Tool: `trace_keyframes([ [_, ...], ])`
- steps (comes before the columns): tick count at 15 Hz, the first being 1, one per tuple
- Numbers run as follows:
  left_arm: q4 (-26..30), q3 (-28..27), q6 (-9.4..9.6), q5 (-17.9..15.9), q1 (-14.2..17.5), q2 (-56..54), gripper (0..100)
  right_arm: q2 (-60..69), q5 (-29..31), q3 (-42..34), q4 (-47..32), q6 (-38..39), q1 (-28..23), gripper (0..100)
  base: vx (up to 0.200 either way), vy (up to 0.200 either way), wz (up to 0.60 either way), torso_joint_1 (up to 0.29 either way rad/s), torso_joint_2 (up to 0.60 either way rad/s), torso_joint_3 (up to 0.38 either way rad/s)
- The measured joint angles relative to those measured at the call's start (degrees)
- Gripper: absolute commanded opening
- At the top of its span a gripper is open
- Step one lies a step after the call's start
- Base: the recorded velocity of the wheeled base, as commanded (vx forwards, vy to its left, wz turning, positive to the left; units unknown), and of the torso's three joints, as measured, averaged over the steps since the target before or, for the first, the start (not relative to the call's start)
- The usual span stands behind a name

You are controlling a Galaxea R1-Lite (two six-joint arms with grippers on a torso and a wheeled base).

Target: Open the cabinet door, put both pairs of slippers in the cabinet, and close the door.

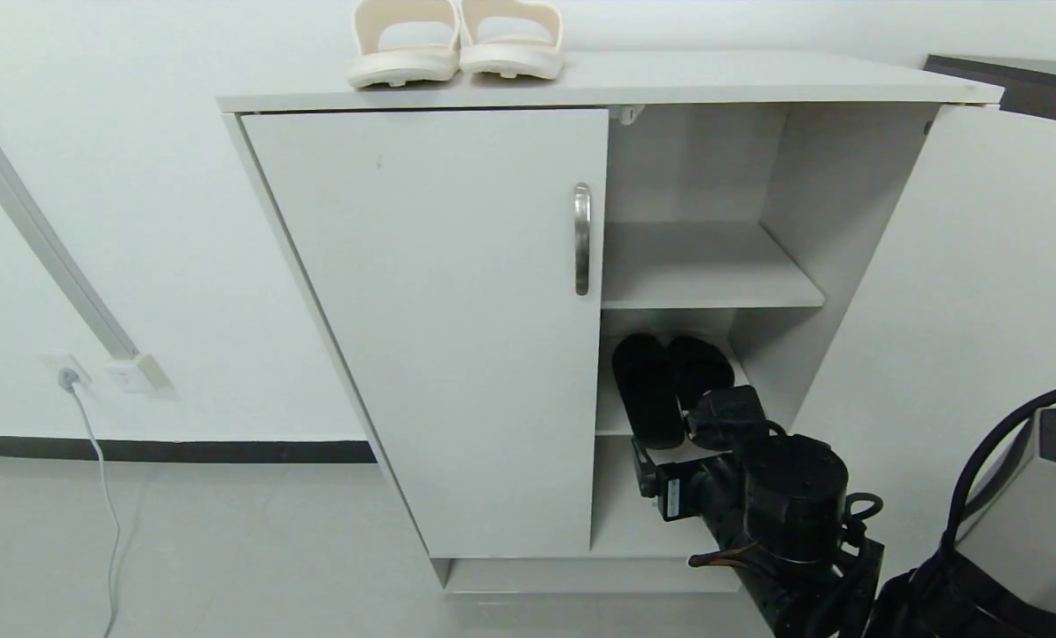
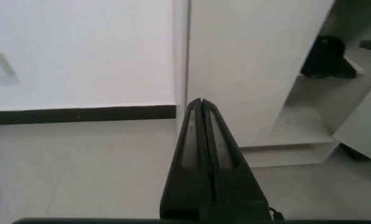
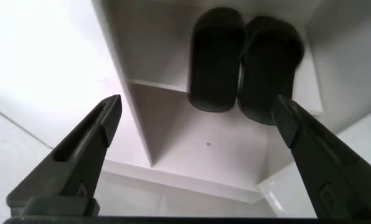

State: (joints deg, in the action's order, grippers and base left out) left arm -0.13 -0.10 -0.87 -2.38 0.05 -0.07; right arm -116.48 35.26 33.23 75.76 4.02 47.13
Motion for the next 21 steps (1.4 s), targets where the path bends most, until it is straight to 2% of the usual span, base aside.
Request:
trace_keyframes([
  [12, 0.0, 0.0, -0.02, 0.0, 0.0, 0.0, 0, 0.0, 0.0, -0.6, 1.1, -0.8, 0.9, 100, 0.000, 0.200, 0.00, 0.001, 0.00, 0.003],
  [17, 0.0, 0.0, 0.00, 0.0, 0.1, 0.0, 0, 0.0, 0.0, -0.8, 1.4, -0.8, 0.9, 100, 0.000, 0.000, 0.00, 0.000, 0.00, 0.000],
  [21, 0.0, 0.0, 0.00, 0.0, 0.0, 0.0, 0, -0.1, 0.0, -1.6, 6.6, -3.9, 0.9, 100, 0.000, 0.000, 0.00, 0.000, 0.00, 0.000],
])
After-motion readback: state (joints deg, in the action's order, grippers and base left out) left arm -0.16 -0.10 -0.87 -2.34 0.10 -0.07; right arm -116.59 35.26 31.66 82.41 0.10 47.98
